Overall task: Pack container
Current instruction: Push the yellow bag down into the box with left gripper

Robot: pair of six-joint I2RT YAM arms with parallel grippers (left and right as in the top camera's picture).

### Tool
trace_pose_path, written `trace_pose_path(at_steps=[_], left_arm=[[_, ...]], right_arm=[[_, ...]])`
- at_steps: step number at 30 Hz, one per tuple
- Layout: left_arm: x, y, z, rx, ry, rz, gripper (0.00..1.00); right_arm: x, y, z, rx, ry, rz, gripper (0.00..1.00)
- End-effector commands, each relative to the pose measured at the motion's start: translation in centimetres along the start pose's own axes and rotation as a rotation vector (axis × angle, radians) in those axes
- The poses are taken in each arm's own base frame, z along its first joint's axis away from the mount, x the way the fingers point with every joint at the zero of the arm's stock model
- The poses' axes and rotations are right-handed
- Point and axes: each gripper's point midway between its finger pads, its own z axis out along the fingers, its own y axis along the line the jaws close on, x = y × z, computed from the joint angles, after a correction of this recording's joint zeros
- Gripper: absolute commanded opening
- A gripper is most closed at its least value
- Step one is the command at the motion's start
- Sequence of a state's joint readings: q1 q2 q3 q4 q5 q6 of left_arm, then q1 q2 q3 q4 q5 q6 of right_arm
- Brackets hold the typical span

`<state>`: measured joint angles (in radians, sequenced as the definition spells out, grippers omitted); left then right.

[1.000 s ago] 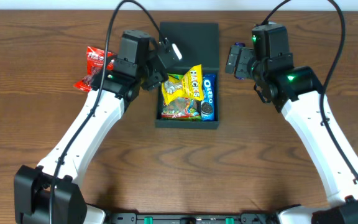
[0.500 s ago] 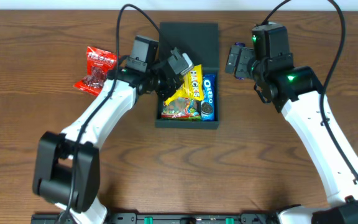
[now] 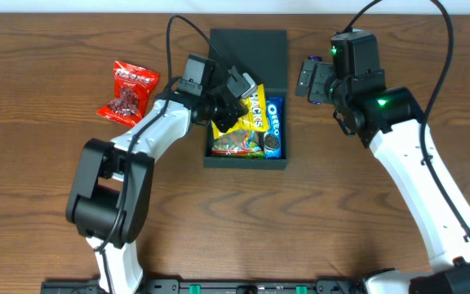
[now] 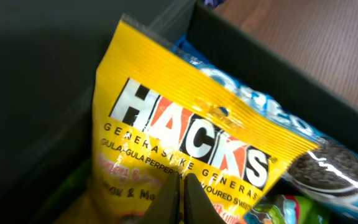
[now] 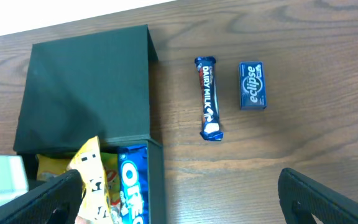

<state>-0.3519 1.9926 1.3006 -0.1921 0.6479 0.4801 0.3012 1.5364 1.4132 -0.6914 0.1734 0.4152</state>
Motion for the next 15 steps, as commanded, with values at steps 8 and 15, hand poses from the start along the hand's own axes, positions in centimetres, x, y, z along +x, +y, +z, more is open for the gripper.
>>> trace_pose_path(at_steps=[8, 15], left_arm=[[2.7, 2.3, 1.7, -0.113, 0.099, -0.063, 0.06], [-0.7, 2.9, 0.0, -0.169, 0.008, -0.091, 0.06]], right_arm=[[-0.5, -0.4, -0.2, 0.014, -0.013, -0.006, 0.99], [-0.5, -0.4, -0.2, 0.014, -0.013, -0.006, 0.99]])
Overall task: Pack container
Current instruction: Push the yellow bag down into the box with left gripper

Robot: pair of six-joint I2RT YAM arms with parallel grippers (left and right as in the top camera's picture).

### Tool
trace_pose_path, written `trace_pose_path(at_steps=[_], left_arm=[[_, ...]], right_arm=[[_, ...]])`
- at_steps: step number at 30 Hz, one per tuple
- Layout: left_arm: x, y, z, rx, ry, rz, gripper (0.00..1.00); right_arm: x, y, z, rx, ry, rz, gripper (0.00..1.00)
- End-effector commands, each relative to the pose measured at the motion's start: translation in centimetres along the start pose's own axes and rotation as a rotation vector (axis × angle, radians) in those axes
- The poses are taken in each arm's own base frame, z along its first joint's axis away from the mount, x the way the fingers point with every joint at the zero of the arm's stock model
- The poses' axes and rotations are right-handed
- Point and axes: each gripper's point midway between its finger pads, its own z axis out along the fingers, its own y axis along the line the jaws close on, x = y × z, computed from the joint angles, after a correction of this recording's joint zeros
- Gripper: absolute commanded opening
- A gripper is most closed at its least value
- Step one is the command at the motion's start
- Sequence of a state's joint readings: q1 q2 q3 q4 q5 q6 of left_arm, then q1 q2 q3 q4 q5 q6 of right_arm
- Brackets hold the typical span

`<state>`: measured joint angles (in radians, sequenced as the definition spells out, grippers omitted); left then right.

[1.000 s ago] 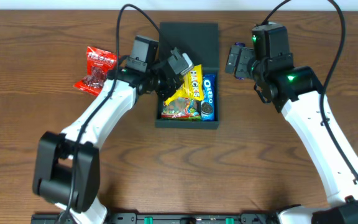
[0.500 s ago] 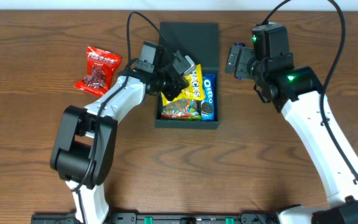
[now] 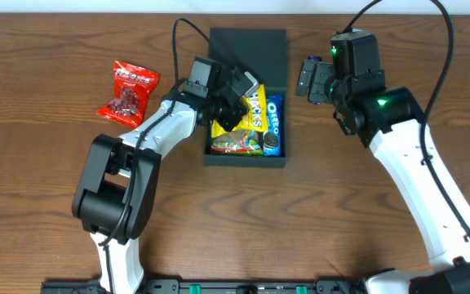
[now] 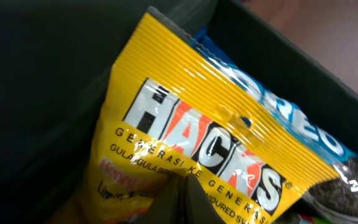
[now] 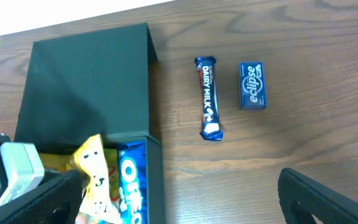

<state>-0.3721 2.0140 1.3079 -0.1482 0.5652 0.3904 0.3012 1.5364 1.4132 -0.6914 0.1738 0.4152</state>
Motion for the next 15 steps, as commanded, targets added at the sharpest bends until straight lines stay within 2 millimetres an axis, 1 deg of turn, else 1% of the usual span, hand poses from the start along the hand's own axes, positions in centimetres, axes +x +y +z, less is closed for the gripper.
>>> trace_pose_path(at_steps=[1, 7, 13, 15], left_arm=[[-1.2, 2.1, -1.3, -0.116, -0.014, -0.025, 0.06], [-4.4, 2.9, -5.2, -0.240, -0.080, 0.016, 0.06], [-7.3, 2.1, -8.6, -0.278, -0.157, 0.051, 0.06], [-7.8, 2.5, -9.6, -0.319, -0.167, 0.054, 0.06]], right_arm=[[-0.5, -0.4, -0.2, 0.014, -0.013, -0.006, 0.99], [-0.5, -0.4, -0.2, 0.014, -0.013, -0.006, 0.99], [-0.5, -0.4, -0.2, 0.014, -0.013, -0.006, 0.99], [-0.5, -0.4, -0.2, 0.014, -0.013, -0.006, 0.99]])
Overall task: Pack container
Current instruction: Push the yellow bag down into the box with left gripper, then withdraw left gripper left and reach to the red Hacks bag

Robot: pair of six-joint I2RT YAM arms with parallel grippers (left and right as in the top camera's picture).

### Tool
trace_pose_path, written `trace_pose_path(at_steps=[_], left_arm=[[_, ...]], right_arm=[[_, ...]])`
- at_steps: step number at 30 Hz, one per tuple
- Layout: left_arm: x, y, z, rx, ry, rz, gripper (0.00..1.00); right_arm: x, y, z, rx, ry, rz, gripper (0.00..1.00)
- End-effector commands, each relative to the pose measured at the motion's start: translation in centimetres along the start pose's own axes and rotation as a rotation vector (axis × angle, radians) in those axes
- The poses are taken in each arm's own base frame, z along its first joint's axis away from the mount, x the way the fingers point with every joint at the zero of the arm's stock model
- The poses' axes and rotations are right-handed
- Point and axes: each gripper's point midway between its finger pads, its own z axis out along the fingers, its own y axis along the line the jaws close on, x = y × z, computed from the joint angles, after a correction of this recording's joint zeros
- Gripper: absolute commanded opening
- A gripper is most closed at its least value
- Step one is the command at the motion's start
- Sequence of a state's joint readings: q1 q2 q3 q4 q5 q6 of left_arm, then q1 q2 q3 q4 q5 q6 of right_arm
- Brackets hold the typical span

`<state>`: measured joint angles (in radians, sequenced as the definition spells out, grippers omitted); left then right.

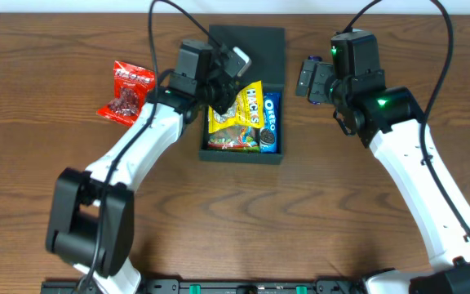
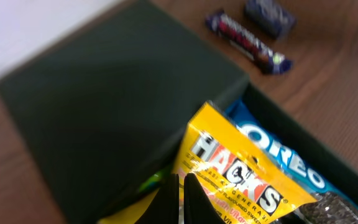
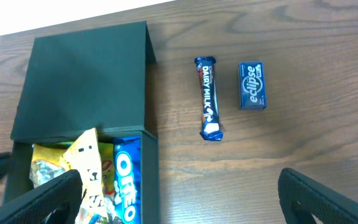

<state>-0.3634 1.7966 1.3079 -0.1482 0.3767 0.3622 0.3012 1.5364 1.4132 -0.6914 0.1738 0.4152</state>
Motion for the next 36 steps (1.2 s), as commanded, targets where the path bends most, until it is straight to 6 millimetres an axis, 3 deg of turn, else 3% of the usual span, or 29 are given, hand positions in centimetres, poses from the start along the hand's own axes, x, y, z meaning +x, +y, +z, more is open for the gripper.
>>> trace_pose_path(at_steps=[1, 10, 19, 27, 36], left_arm=[[-1.7, 1.7, -1.7, -0.099, -0.027, 0.001, 0.06], [1.9, 5.7, -3.2, -0.235, 0.098, -0.088, 0.06], [6.4, 10.2, -5.7, -0.301, 0.194, -0.253, 0.06], [10.0, 10.6, -5.7, -0.296, 0.275, -0.305, 0.06], [11.4, 8.2, -4.0, -0.165, 0.280, -0.365, 0.06]], right_arm=[[-0.5, -0.4, -0.2, 0.014, -0.014, -0.005, 0.99], [-0.1, 0.6, -0.2, -0.043, 0.010, -0.002, 0.99], [3.3, 4.6, -1.2, -0.317, 0.151, -0.231, 0.99], [4.4, 4.7, -2.5, -0.353, 0.191, -0.286, 0.99], [1.0, 2.7, -7.4, -0.346, 0.054, -0.269, 0.99]])
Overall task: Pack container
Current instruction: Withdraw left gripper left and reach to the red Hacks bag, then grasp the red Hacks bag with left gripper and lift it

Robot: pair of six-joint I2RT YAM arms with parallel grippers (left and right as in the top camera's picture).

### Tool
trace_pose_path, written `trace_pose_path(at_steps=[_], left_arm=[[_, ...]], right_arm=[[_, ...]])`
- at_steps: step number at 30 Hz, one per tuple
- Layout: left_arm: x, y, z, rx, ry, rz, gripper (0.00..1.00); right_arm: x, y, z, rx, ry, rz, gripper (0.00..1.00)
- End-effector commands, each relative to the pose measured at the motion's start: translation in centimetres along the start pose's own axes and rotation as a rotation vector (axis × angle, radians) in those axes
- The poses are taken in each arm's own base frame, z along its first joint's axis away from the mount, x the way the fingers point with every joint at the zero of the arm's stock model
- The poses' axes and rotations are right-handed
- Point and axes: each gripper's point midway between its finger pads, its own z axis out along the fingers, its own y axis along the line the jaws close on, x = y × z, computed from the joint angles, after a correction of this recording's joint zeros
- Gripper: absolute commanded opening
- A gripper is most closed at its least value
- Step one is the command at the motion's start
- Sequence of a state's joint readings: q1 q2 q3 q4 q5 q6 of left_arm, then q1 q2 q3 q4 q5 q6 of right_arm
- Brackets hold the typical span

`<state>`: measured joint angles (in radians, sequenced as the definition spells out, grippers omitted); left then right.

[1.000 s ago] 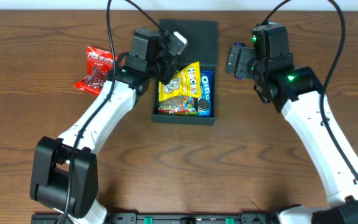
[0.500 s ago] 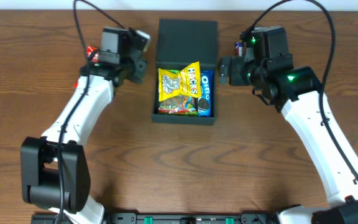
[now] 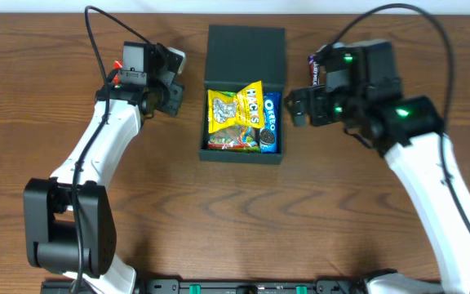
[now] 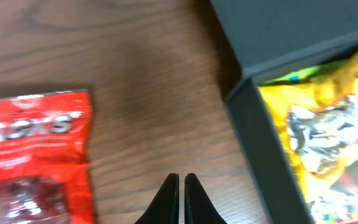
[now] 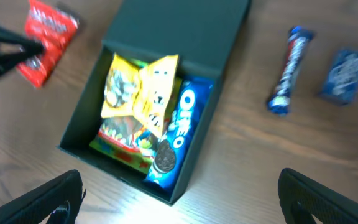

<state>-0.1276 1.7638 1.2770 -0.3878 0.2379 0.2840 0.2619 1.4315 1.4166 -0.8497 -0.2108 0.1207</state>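
The black box [image 3: 205,122] lies open with its lid [image 3: 246,51] folded back. Inside are a yellow Hacks bag [image 3: 237,104], a blue Oreo pack [image 3: 272,122] and a colourful packet [image 3: 231,140]. My left gripper [image 3: 172,94] is shut and empty over the table, left of the box. In the left wrist view its fingertips [image 4: 179,183] sit between the red snack packet [image 4: 30,155] and the box wall [image 4: 263,149]. My right gripper [image 5: 179,180] is wide open above the box's near right corner. The box's contents [image 5: 143,93] show in the right wrist view.
A Dairy Milk bar [image 5: 288,68] and a blue Eclipse pack [image 5: 347,74] lie on the wooden table right of the box; my right arm mostly hides them from overhead. The red packet [image 5: 48,40] is at the far left, partly under my left wrist.
My left gripper has left the box and is now over the table beside the red packet, still shut. My right arm has moved towards the box, so its camera now looks down on it.
My left gripper's shut fingertips were at the lower edge of the Hacks bag inside the box, then deeper against it. At the last earlier moment they were higher, near the lid hinge. The bag now lies in the box, and the left gripper is outside.
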Motion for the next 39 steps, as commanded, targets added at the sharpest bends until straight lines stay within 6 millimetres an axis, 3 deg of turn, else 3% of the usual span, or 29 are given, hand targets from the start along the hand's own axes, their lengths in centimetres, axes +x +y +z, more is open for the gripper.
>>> trace_pose_path(at_steps=[1, 8, 15, 19, 22, 27, 29, 35, 39], left_arm=[[2.0, -1.3, 1.8, 0.086, 0.052, -0.053, 0.06], [3.6, -4.6, 3.6, 0.248, 0.107, -0.122, 0.06], [4.4, -8.3, 3.7, 0.325, 0.160, -0.087, 0.06], [5.1, -9.3, 3.6, 0.339, 0.192, -0.077, 0.06], [5.2, -9.0, 3.6, 0.319, 0.198, -0.076, 0.06], [5.4, -6.7, 4.0, 0.211, 0.202, -0.084, 0.06], [4.8, -4.7, 3.8, 0.132, 0.183, -0.087, 0.06], [1.4, 3.2, 1.4, -0.141, 0.044, -0.125, 0.06], [0.7, 9.0, 0.1, -0.279, -0.027, -0.188, 0.06]], right_arm=[[-1.9, -0.2, -3.3, 0.003, -0.092, -0.020, 0.99], [-1.1, -0.5, -3.6, 0.010, -0.063, -0.008, 0.99], [-0.8, -0.5, -3.5, 0.011, -0.053, -0.006, 0.99], [-0.8, -0.5, -3.5, 0.011, -0.053, -0.006, 0.99], [-0.8, -0.5, -3.5, 0.011, -0.053, -0.005, 0.99], [-0.8, -0.5, -3.5, 0.011, -0.053, -0.005, 0.99], [-0.8, -0.5, -3.5, 0.011, -0.053, -0.005, 0.99], [-0.8, -0.5, -3.5, 0.011, -0.053, -0.006, 1.00], [-0.8, -0.5, -3.5, 0.011, -0.053, -0.006, 0.99]])
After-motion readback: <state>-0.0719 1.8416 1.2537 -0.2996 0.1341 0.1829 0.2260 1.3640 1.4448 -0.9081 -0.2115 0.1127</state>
